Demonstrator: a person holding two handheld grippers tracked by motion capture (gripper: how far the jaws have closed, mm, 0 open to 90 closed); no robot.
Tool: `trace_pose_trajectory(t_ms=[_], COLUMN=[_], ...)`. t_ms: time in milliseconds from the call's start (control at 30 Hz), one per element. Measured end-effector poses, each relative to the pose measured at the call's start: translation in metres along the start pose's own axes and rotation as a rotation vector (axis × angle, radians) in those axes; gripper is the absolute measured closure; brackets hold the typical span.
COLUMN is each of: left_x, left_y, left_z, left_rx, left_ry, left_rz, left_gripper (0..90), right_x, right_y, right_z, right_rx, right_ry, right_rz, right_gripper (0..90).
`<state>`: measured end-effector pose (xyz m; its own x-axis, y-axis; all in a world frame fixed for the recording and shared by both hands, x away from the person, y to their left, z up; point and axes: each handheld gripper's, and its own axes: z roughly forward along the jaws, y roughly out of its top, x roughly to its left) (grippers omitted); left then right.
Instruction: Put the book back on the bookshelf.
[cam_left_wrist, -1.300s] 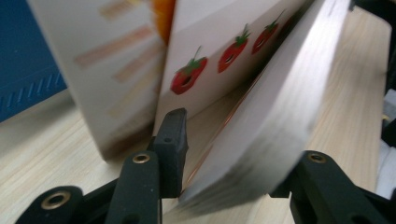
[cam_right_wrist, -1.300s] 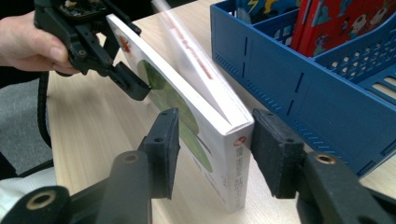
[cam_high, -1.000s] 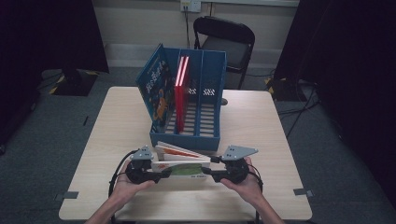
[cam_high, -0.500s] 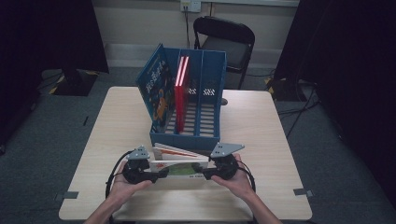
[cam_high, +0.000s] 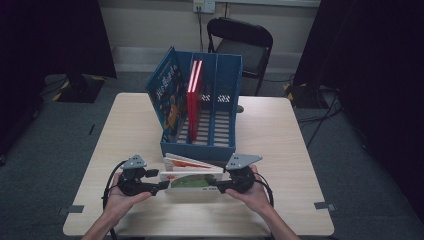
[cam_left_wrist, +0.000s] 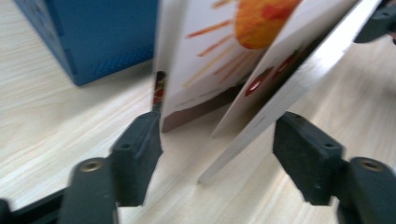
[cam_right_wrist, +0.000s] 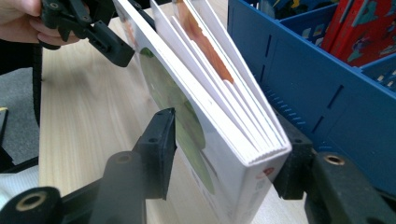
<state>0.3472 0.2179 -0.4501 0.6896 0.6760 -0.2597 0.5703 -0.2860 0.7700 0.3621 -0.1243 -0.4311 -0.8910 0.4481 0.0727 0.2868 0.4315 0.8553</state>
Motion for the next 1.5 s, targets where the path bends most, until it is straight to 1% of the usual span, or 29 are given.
trace_pose_trajectory(t_ms=[67,233,300,400,500,567,600,667,700,733,767,833,867,900,967,1067,1200,1267,1400,1500], left_x=[0.001,0.001,0.001,0.002,0.007,0.011,0.012,0.013,0.013,0.013,0.011,0.008,0.007,0.005,0.005,0.005,0.005,0.005,0.002,0.0], left_y=[0.0,0.001,0.002,0.003,0.004,0.004,0.004,0.005,0.005,0.005,0.006,0.006,0.007,0.007,0.007,0.007,0.007,0.007,0.007,0.008], left_z=[0.001,0.006,0.008,0.009,0.01,0.011,0.011,0.012,0.013,0.014,0.015,0.018,0.019,0.021,0.022,0.022,0.022,0.023,0.026,0.027], left_rx=[0.005,0.007,0.002,-0.005,-0.021,-0.037,-0.039,-0.062,-0.067,-0.071,-0.071,-0.06,-0.06,-0.062,-0.062,-0.063,-0.068,-0.07,-0.068,-0.068], left_ry=[0.002,0.004,0.008,0.027,0.054,0.057,0.05,0.044,0.031,0.02,0.016,0.015,0.019,0.029,0.037,0.038,0.038,0.03,0.018,0.009], left_rz=[-0.001,0.001,-0.003,-0.005,-0.019,-0.036,-0.038,-0.04,-0.035,-0.031,-0.023,0.001,0.011,0.017,0.02,0.019,0.014,0.017,0.031,0.03], left_gripper=[29.5,27.7,27.5,28.4,29.1,30.0,30.8,31.5,32.6,36.4,37.5,37.7,39.7,39.3,39.1,40.1,41.1,42.1,43.6,44.6], right_x=[0.0,0.001,0.001,0.001,0.004,0.007,0.009,0.014,0.018,0.021,0.022,0.022,0.021,0.021,0.02,0.021,0.021,0.021,0.023,0.024], right_y=[0.0,0.001,0.001,0.001,0.002,0.002,0.003,0.003,0.004,0.004,0.005,0.005,0.004,0.004,0.004,0.005,0.005,0.005,0.005,0.006], right_z=[0.001,0.005,0.006,0.005,0.005,0.005,0.005,0.006,0.006,0.007,0.007,0.008,0.009,0.009,0.012,0.018,0.021,0.021,0.022,0.023], right_rx=[0.0,0.006,0.008,0.008,0.019,0.024,0.029,0.032,0.035,0.039,0.041,0.034,0.03,0.026,0.019,0.027,0.027,0.026,0.034,0.034], right_ry=[0.002,0.002,-0.004,0.0,0.0,0.013,0.016,0.034,0.022,0.019,0.02,0.022,0.024,0.028,0.035,0.033,0.026,0.021,-0.002,-0.016], right_rz=[-0.001,-0.006,-0.008,-0.011,-0.03,-0.048,-0.062,-0.08,-0.098,-0.11,-0.114,-0.105,-0.1,-0.09,-0.072,-0.073,-0.069,-0.064,-0.072,-0.077], right_gripper=[47.4,46.8,52.3,57.5,63.4,68.5,70.1,74.4,74.6,74.5,74.5,74.2,73.8,73.1,70.6,66.2,64.3,65.6,69.5,71.2])
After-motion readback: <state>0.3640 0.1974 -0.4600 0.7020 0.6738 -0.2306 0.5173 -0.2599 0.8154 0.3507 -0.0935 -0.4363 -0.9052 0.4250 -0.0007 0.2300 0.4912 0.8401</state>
